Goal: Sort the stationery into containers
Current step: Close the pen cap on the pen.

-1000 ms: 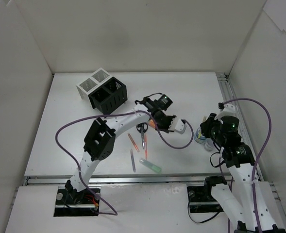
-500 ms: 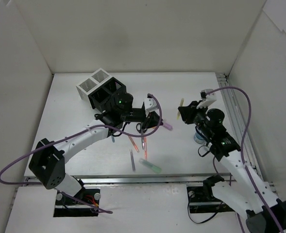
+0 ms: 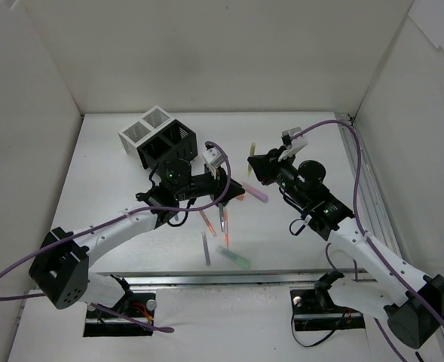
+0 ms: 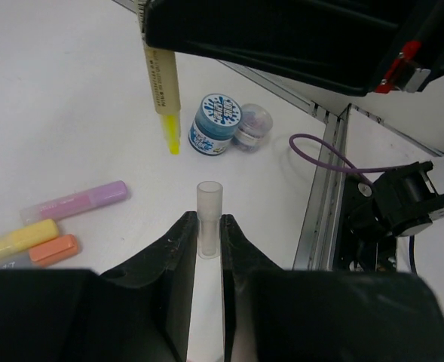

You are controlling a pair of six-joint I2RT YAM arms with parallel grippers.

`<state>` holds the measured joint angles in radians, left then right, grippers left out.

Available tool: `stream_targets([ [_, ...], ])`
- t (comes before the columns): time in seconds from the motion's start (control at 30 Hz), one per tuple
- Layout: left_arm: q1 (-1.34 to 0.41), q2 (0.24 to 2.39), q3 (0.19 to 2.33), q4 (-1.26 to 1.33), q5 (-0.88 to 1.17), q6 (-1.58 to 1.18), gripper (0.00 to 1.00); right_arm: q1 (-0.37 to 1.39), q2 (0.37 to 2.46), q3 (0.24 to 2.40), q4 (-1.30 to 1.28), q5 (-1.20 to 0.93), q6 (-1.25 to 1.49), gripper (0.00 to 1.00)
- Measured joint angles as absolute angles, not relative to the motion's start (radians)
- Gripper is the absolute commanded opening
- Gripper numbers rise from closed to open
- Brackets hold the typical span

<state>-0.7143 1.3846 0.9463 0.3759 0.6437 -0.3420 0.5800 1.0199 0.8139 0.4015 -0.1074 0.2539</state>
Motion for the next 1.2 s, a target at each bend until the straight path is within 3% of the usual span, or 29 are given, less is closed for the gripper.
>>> stream_targets([
  [1.2,-0.709,1.319,0.858,0.487,0.522,-0.374,0.0,0.63,1.061,0.844,0.37,-0.054,0.385,0.0],
])
